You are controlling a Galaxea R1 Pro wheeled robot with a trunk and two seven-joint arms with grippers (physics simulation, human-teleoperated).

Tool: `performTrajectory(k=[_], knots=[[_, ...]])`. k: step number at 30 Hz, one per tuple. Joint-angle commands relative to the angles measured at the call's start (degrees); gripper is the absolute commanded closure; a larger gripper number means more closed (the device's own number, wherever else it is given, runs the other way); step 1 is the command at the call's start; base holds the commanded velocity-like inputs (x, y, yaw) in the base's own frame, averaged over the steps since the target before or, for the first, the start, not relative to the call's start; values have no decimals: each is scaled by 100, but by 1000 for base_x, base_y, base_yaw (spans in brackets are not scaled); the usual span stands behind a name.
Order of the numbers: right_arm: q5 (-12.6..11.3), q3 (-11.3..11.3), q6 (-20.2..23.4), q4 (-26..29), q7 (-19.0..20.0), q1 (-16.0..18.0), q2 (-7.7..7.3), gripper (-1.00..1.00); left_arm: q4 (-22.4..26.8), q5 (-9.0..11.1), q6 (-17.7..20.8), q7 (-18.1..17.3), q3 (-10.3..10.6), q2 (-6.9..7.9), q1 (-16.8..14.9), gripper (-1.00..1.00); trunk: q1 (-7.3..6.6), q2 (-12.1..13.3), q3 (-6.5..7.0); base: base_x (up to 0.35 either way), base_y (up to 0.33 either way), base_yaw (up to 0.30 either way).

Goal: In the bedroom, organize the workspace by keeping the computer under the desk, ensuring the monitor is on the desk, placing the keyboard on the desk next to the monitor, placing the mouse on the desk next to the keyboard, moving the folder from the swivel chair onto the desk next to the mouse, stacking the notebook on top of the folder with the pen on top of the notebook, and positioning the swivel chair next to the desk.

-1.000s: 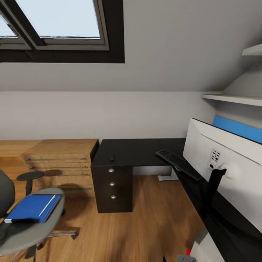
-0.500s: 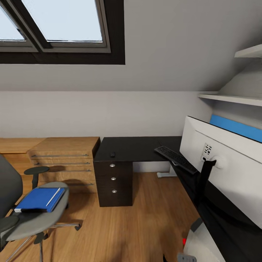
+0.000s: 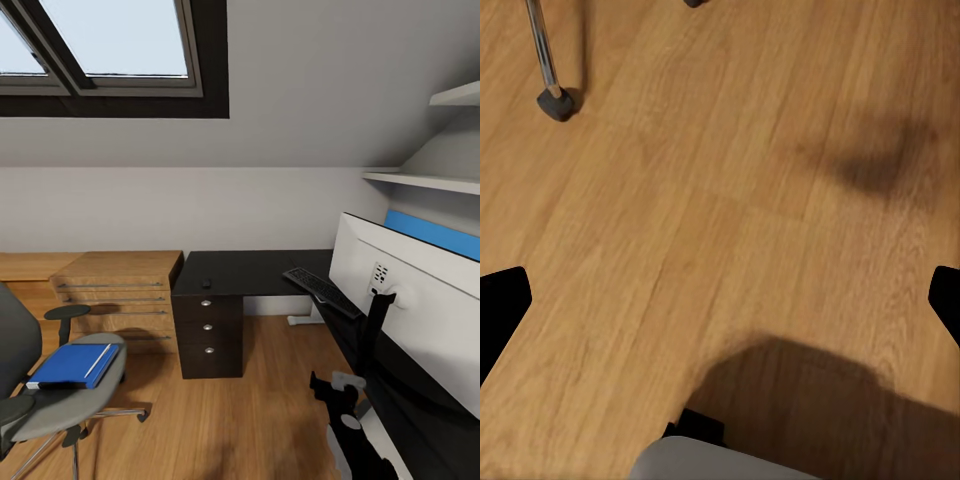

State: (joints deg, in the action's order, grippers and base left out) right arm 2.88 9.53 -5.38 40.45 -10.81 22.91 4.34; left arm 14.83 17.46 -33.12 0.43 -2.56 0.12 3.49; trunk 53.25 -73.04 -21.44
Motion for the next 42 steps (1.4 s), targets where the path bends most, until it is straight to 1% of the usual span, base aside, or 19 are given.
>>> performTrajectory(k=[1,2,3,4,5,7,8,13,14,15,21,25,28,34,38,39,42], knots=[[30,20,149,194,-11,3,10,-100,11,-25,-2,6,-25,-2,3,-100,0,-3,-5,0,0,0],[31,21,299,379,-18,3,12,-100,11,-25,0,6,-25,-3,3,-100,0,-3,-5,0,0,0],[35,21,560,742,-29,3,13,-100,11,-24,2,8,-25,-3,3,-100,0,-3,-5,0,0,0],[37,23,672,920,-33,3,13,-100,11,-24,5,8,-25,-3,3,-100,0,-3,-5,0,0,0],[44,28,870,1297,-40,3,12,-100,11,-24,6,9,-25,-3,3,-100,0,-3,-5,0,0,0],[48,34,1017,1610,-45,3,9,-100,11,-24,6,9,-25,-3,3,-100,0,-3,-5,0,0,0],[50,39,1117,1863,-49,3,8,-100,11,-23,7,7,-25,-3,3,-100,0,-3,-5,0,0,0],[54,45,1236,2233,-113,3,0,-100,11,-24,7,9,-25,-5,3,-100,0,-3,-5,0,0,0],[54,47,1252,2299,-187,3,-5,-100,11,-27,7,9,-25,-6,3,-100,0,-3,-5,0,0,0],[55,48,1261,2367,-363,3,-9,-100,11,-27,7,6,-25,-9,3,-100,0,-3,-5,0,0,0],[49,56,1264,2348,-500,-1,-26,-100,8,-24,7,9,-25,-11,3,-100,0,-3,-5,0,0,0],[47,57,1235,2153,-492,-3,-42,-100,11,-23,-1,10,-25,-12,3,-100,0,-3,-5,0,0,0],[46,57,1165,2121,-492,-5,-57,-100,11,-23,-7,10,-25,-12,3,-100,0,-3,-5,0,0,0],[46,67,900,2092,-529,-5,-160,-100,11,-23,-10,10,-25,-5,3,-100,0,-3,-5,0,0,0],[46,143,782,2086,-593,-5,-197,-100,11,-23,-10,10,-25,-4,3,-100,0,-3,-5,0,0,0],[46,231,754,2084,-646,-5,-210,-100,11,-23,-10,10,-25,-4,3,-100,0,-3,-5,0,0,0],[42,380,730,2083,-715,-5,-221,-100,11,-23,-11,10,-25,-3,3,-100,0,-3,-5,0,0,0]])
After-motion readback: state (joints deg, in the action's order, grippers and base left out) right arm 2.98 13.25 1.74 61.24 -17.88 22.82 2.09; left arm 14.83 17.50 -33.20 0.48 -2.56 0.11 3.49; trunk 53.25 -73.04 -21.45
